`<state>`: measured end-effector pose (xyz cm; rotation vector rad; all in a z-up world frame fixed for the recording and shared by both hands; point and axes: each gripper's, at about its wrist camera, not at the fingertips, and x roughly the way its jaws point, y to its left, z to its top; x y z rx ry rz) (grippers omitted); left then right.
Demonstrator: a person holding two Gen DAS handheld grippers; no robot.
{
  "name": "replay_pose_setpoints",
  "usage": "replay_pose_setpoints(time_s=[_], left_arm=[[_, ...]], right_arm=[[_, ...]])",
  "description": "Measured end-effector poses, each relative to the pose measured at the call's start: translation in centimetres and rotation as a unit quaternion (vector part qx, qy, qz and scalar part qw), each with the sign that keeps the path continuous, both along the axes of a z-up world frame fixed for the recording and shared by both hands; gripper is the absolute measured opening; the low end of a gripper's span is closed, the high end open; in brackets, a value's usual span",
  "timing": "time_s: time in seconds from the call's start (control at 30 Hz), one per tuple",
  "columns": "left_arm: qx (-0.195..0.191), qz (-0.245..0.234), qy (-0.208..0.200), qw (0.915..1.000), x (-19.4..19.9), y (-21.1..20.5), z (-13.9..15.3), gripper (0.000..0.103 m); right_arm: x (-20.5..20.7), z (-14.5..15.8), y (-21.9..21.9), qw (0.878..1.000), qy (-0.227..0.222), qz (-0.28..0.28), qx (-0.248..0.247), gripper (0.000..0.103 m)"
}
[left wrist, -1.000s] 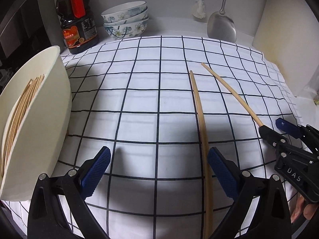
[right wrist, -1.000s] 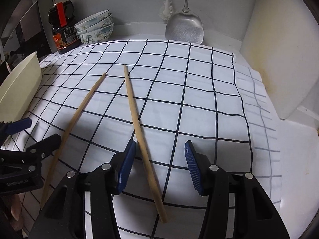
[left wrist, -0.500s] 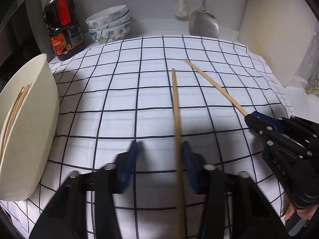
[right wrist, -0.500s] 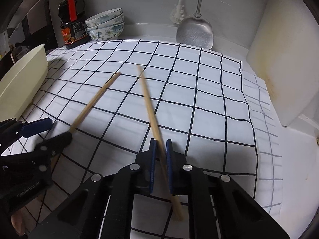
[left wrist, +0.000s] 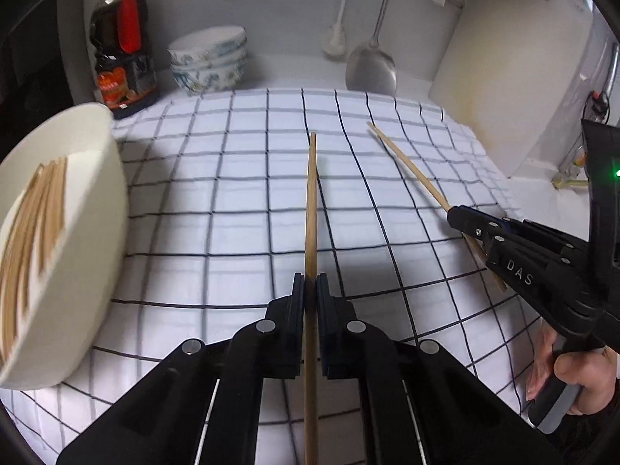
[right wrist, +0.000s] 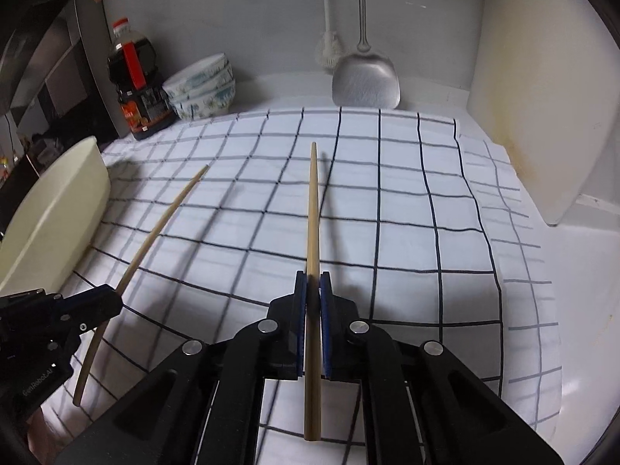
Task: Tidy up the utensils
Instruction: 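Carry both held chopsticks up and over the cream-white basin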
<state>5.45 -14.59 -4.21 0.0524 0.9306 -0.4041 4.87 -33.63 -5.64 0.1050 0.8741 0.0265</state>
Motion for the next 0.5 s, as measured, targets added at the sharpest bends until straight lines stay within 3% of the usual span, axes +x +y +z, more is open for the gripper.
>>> replay_pose_setpoints(time_s=[0.33, 0.5], left_arm=[[-0.035, 0.018, -0.069, 0.9968, -1.2, 6.6, 6.9, 0.007], [-0.045, 0.035, -0.108, 0.9925, -1.6, 10.8, 9.9, 0.007]], right_arm=[[-0.7, 4.0, 5.2, 0.998, -0.051, 0.014, 0.03, 0.007], [0.4, 5.9, 10.2, 0.996, -0.069, 0.042, 0.039, 0.007]])
